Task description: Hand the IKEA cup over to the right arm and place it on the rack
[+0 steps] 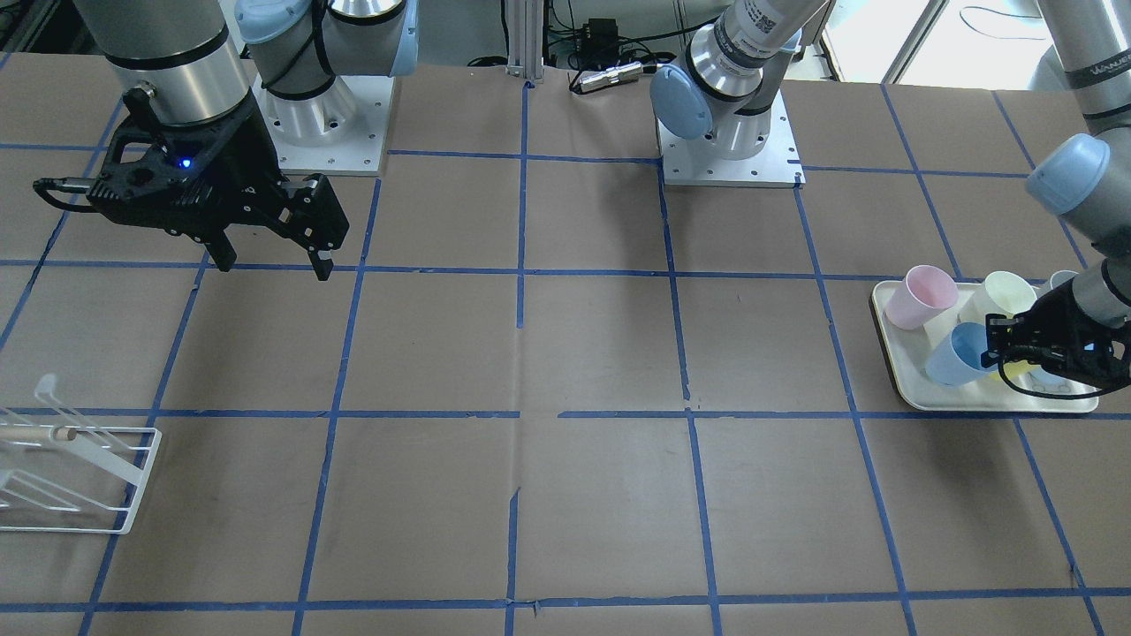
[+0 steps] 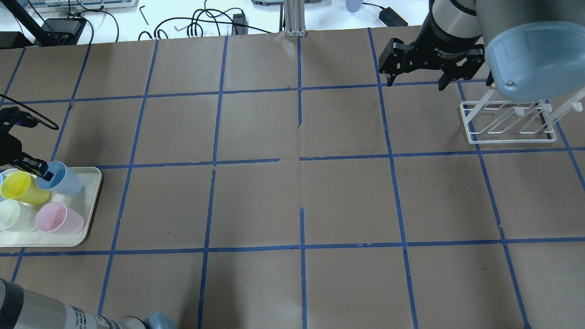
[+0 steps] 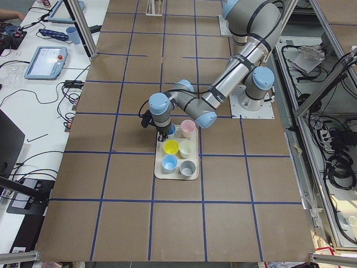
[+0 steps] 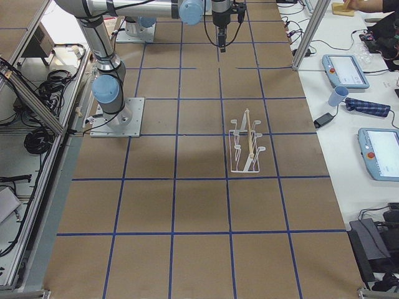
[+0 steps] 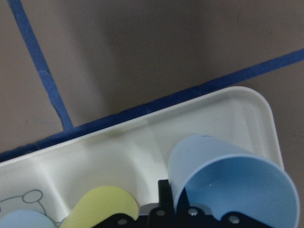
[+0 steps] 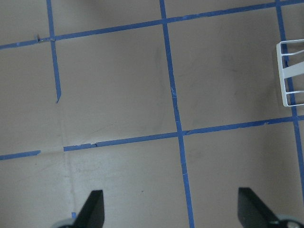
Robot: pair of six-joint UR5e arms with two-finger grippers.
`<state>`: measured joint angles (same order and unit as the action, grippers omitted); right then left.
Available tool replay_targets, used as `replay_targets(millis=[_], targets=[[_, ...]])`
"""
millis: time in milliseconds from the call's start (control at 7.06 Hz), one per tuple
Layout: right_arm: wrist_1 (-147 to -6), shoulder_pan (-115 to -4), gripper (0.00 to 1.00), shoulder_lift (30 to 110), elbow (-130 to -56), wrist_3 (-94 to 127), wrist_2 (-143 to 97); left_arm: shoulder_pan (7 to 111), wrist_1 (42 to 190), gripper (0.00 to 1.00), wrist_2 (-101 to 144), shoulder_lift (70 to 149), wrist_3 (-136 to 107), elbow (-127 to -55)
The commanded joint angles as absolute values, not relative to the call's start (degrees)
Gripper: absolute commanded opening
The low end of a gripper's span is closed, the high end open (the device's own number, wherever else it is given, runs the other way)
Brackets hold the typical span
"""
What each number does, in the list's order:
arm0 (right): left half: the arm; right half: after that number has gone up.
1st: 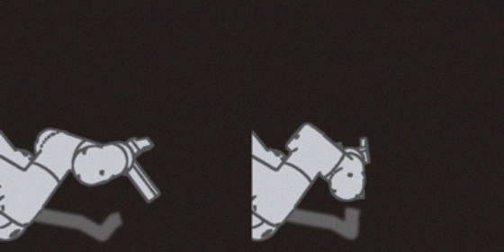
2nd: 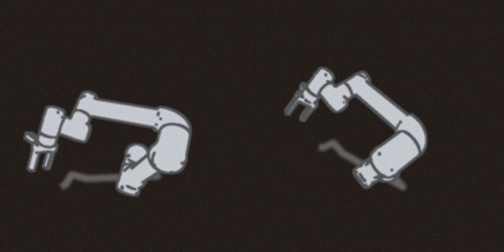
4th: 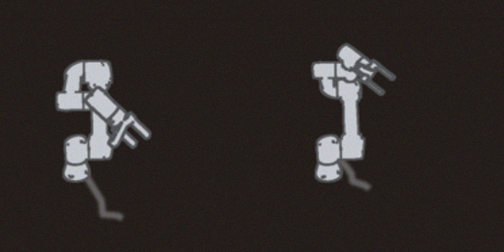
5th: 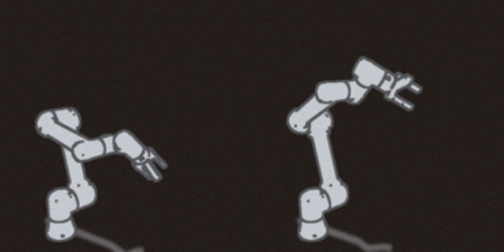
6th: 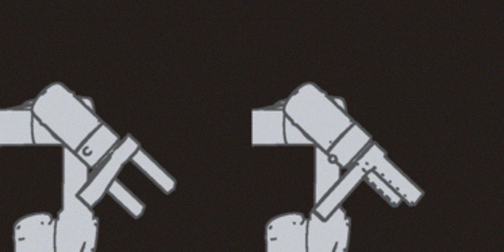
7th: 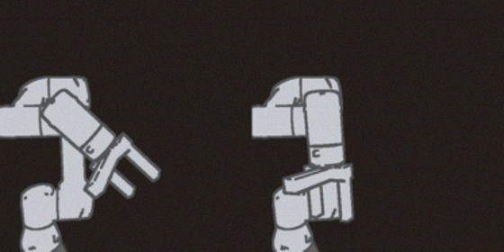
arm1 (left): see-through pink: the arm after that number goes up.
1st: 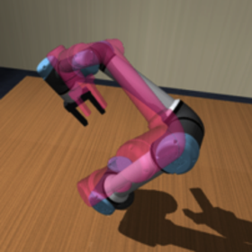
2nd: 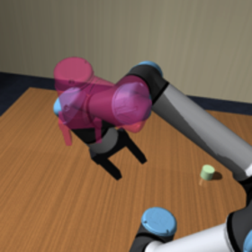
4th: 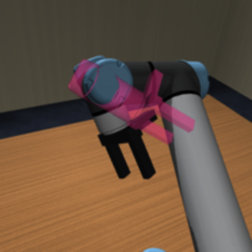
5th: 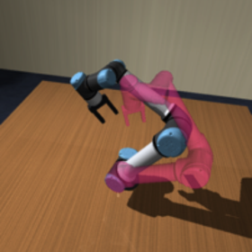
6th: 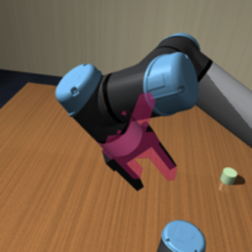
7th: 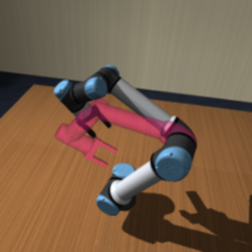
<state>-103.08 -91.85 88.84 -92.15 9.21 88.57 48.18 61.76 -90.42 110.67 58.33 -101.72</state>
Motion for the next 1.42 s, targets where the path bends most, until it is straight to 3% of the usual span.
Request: replay_targets(millis=[0,283,709,992,1276], targets=[[-102.7,-91.6,1.0,88.7,-91.8,9.4,88.2,53.2,68.5,0.0,-90.0,106.8,54.3,-97.3],[-100.4,-90.1,1.0,88.8,-91.5,9.4,87.9,59.0,77.4,0.0,-79.9,102.8,49.0,-93.0],[-88.8,-82.6,1.0,88.9,-88.0,8.9,81.5,67.6,85.4,0.0,-54.3,100.2,36.8,-96.3],[-82.1,-76.4,1.0,89.3,-87.9,8.0,75.1,69.4,89.1,0.0,-34.7,97.8,36.2,-101.9],[-74.2,-70.7,1.0,89.3,-88.4,5.6,62.8,73.3,88.8,0.0,-15.5,94.7,36.5,-112.9]])
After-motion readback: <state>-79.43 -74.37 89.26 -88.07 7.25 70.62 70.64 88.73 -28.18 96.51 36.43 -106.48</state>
